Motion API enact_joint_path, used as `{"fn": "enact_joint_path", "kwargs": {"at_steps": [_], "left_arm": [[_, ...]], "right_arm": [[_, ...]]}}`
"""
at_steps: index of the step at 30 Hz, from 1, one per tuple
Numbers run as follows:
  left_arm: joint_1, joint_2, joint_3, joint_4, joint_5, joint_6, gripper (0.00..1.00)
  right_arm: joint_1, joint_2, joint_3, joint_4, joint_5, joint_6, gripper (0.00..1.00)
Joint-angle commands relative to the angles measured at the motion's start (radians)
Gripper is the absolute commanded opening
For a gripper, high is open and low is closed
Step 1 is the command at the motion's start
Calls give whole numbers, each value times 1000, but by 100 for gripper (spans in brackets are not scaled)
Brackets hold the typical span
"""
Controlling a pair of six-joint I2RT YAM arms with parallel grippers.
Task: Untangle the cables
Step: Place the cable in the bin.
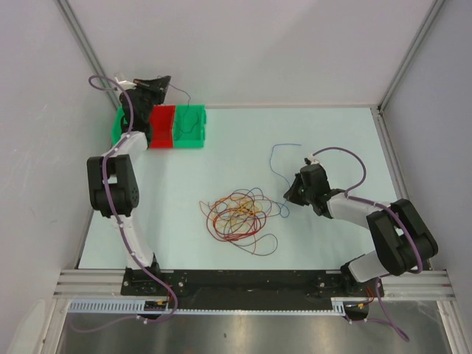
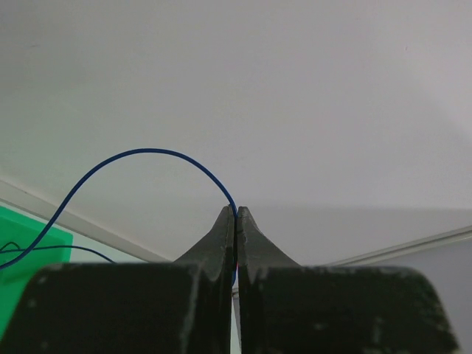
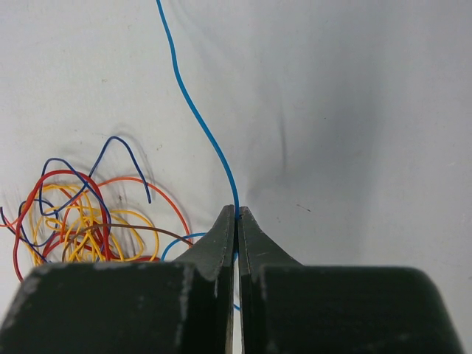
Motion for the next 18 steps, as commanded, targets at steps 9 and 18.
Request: {"fn": "enact_joint_path", "kwargs": {"at_steps": [9,18], "left_arm": [[-15,58,-11,163,27,-64,0],[-61,109,24,185,28,-69,0]], "right_arm": [[-10,15,0,43,-14,-7,0],[-12,13,0,41,-18,-7,0]]}}
